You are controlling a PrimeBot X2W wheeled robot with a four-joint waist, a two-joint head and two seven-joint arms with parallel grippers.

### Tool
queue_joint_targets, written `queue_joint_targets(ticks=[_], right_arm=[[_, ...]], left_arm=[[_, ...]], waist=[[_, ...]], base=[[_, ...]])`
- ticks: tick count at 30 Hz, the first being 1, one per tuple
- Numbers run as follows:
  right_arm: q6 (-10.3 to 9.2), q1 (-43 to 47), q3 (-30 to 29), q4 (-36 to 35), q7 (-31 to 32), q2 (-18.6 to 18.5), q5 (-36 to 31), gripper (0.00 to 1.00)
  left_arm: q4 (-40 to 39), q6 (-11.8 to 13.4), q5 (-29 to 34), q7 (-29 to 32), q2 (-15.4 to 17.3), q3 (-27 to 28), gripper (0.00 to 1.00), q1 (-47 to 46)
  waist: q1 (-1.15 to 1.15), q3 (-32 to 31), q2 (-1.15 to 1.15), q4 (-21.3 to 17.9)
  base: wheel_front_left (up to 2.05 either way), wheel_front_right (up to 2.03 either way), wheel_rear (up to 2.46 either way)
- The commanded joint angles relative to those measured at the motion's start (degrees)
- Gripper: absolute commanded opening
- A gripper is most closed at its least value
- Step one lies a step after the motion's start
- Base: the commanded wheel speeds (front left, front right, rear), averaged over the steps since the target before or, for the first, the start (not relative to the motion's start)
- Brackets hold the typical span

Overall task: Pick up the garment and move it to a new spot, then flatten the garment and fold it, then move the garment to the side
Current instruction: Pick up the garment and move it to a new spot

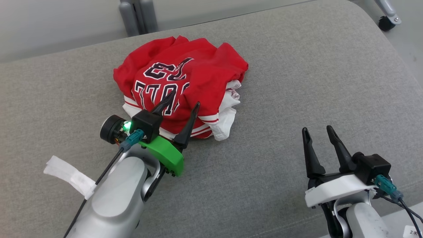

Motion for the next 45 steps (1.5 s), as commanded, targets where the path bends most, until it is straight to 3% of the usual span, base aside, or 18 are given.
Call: queue_joint_targets(ticks=[1, 2, 3, 4, 5, 17, 34, 45], right_arm=[[0.00, -0.7, 0.0, -0.2, -0.2, 0.1, 0.5, 1.00], [0.00, -0.8, 0.0, -0.2, -0.2, 0.1, 0.5, 1.00], [0.00, -0.8, 0.0, -0.2, -0.2, 0.1, 0.4, 1.00], [0.00, -0.8, 0.0, -0.2, -0.2, 0.1, 0.4, 1.00], [0.00, -0.9, 0.0, -0.3, -0.2, 0.1, 0.4, 1.00], [0.00, -0.5, -0.1, 0.2, -0.2, 0.3, 0.8, 1.00], [0.00, -0.7, -0.2, 0.6, -0.2, 0.3, 3.8, 1.00], [0.00, -0.1, -0.9, 0.4, -0.2, 0.4, 3.9, 1.00]], left_arm=[[0.9, 0.0, -0.7, 0.0, 0.3, -0.3, 1.00, -1.2], [1.3, 0.0, -0.9, 0.0, 0.4, -0.6, 1.00, -1.5], [2.0, 0.0, -1.6, 0.0, 0.3, -1.0, 0.86, -1.7], [2.4, 0.0, -1.9, 0.0, 0.3, -1.3, 0.18, -2.0], [2.6, 0.0, -2.0, 0.0, 0.4, -1.7, 0.00, -2.5], [-2.9, 0.0, -0.8, 0.0, 1.4, -1.3, 0.00, -10.4], [-2.9, 0.0, -7.1, 1.7, 5.5, -5.4, 0.00, -44.4], [-1.2, 0.0, -9.6, 0.8, 8.6, -5.6, 0.00, -48.8]], waist=[[0.00, 1.5, 0.00, -1.6], [0.00, 1.6, 0.00, -1.7], [0.00, 1.8, 0.00, -1.8], [0.00, 1.8, 0.00, -1.8], [0.00, 1.9, 0.00, -1.9], [0.00, 1.3, 0.00, -1.9], [0.00, 2.2, 0.00, -4.3], [0.00, 1.2, 0.00, -2.1]], base=[[0.00, 0.00, 0.00], [0.00, 0.00, 0.00], [0.00, 0.00, 0.00], [0.00, 0.00, 0.00], [0.00, 0.00, 0.00], [0.00, 0.00, 0.00], [0.00, 0.00, 0.00], [0.00, 0.00, 0.00]])
